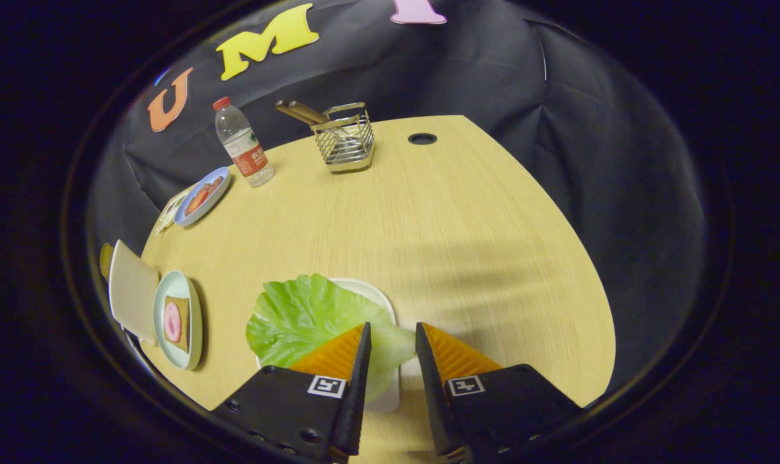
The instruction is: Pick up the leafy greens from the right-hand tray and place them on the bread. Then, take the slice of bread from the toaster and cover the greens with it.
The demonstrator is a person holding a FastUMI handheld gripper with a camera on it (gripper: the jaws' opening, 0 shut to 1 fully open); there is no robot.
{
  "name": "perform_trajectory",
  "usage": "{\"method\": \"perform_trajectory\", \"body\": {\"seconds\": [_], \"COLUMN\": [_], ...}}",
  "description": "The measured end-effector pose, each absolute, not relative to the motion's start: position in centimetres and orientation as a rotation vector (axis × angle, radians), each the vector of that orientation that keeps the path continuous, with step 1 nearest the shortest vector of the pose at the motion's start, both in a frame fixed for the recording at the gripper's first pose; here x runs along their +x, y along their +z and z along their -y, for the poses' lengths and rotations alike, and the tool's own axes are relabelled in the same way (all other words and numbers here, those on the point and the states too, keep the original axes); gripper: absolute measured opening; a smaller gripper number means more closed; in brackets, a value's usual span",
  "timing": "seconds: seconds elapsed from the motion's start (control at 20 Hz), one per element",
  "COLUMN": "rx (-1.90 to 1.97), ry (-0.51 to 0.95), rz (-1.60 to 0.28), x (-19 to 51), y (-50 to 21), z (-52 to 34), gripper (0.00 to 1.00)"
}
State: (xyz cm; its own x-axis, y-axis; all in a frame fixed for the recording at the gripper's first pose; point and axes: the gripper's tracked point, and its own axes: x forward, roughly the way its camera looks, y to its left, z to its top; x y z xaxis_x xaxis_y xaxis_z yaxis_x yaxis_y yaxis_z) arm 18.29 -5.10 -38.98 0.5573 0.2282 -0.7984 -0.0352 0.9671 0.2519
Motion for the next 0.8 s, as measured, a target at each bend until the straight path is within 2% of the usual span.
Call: {"method": "perform_trajectory", "body": {"seconds": [0.25,0.3,0.55,0.7,0.75,0.8], "rx": [0.221,0.213,0.180,0.147,0.132,0.131], "ry": [0.131,0.133,0.127,0.114,0.101,0.107], "rz": [-1.004,-1.003,-0.987,-0.980,-0.990,-0.988], "x": [18.39,18.40,18.66,18.67,18.52,18.14], "y": [-39.64,-39.64,-39.41,-39.90,-39.75,-39.23], "z": [5.41,5.41,5.37,5.81,6.15,6.09], "gripper": [0.43,0.46,0.21,0.19,0.02,0.02]}}
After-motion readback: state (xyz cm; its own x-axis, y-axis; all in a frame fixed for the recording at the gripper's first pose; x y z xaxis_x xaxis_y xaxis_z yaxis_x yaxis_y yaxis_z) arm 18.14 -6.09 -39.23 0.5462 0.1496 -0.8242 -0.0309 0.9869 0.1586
